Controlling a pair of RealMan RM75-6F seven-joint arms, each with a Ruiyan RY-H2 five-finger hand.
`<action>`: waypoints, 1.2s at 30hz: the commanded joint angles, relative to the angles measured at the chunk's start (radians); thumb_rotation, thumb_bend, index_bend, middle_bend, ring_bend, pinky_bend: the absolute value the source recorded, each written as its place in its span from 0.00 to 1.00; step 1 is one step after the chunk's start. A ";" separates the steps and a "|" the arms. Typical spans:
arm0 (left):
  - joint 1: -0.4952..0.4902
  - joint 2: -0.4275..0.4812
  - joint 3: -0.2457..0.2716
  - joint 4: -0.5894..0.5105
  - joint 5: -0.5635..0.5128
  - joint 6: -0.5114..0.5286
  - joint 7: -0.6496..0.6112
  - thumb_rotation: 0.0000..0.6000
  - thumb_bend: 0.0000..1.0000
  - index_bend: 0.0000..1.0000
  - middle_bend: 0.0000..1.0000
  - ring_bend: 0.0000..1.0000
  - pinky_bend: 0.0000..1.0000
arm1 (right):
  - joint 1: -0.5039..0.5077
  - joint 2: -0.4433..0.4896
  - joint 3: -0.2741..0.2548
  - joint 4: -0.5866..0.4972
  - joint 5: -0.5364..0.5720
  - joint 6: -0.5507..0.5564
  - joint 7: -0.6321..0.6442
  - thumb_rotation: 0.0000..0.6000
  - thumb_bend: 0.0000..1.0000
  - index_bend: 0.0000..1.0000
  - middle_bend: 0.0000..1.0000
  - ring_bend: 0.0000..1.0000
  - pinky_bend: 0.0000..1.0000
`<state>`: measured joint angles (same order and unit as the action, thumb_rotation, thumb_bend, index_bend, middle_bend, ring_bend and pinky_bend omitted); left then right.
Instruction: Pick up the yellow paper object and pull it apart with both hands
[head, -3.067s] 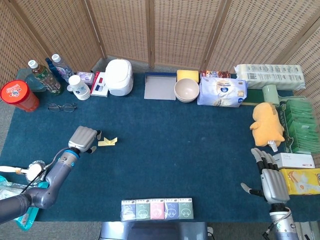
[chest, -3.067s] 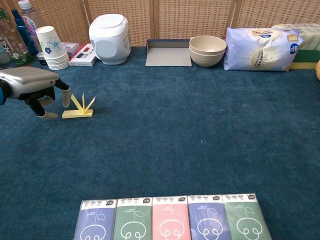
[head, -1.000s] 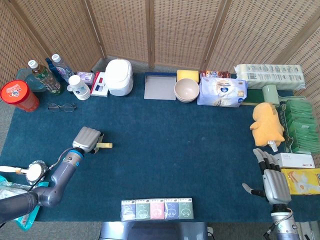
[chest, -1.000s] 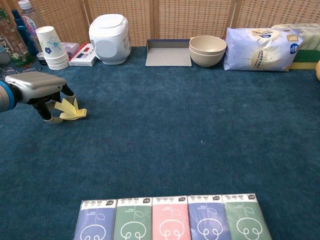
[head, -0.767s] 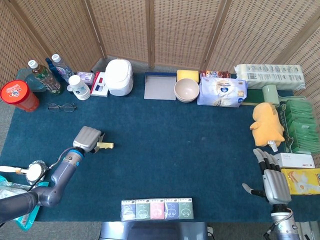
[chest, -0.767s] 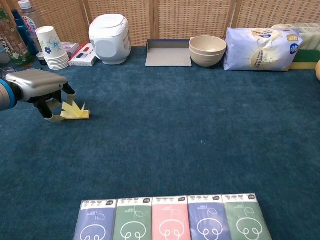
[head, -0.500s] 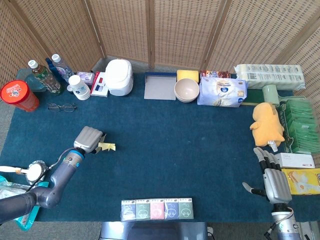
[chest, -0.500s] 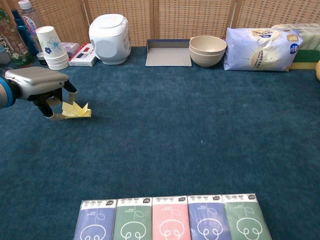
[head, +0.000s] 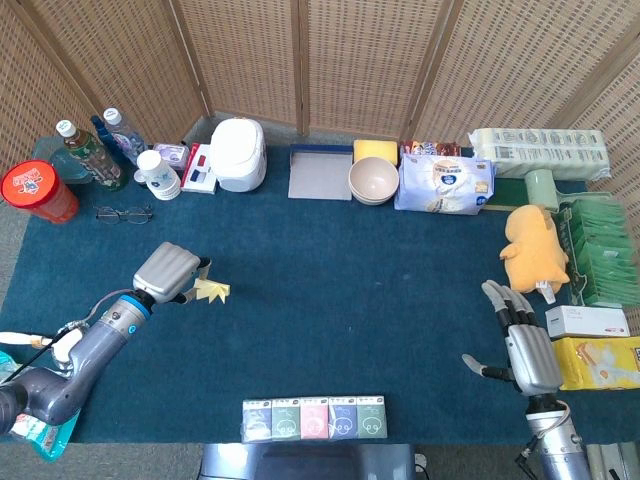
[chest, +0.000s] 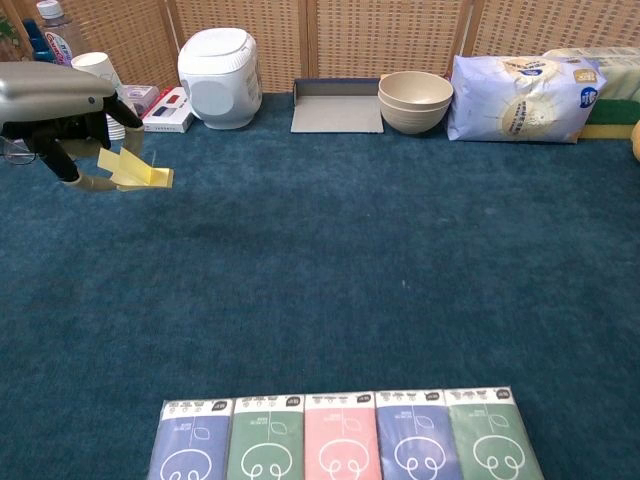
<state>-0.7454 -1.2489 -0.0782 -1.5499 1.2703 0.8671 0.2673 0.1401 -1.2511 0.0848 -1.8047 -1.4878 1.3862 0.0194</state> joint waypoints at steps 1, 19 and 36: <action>-0.009 0.037 -0.009 -0.034 0.046 0.004 -0.044 1.00 0.39 0.68 0.92 0.94 0.81 | 0.029 -0.008 0.011 -0.003 -0.021 -0.024 0.035 1.00 0.15 0.00 0.08 0.00 0.04; -0.144 0.202 -0.008 -0.125 0.274 -0.127 -0.240 1.00 0.39 0.68 0.92 0.93 0.79 | 0.235 -0.116 0.067 0.082 -0.050 -0.215 0.437 1.00 0.15 0.00 0.16 0.07 0.16; -0.208 0.219 -0.016 -0.151 0.299 -0.169 -0.165 1.00 0.39 0.69 0.92 0.93 0.79 | 0.339 -0.221 0.105 0.190 -0.011 -0.267 0.581 1.00 0.15 0.11 0.62 0.68 0.66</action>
<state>-0.9497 -1.0301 -0.0919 -1.7003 1.5734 0.7020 0.1018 0.4741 -1.4650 0.1871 -1.6200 -1.5000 1.1193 0.5914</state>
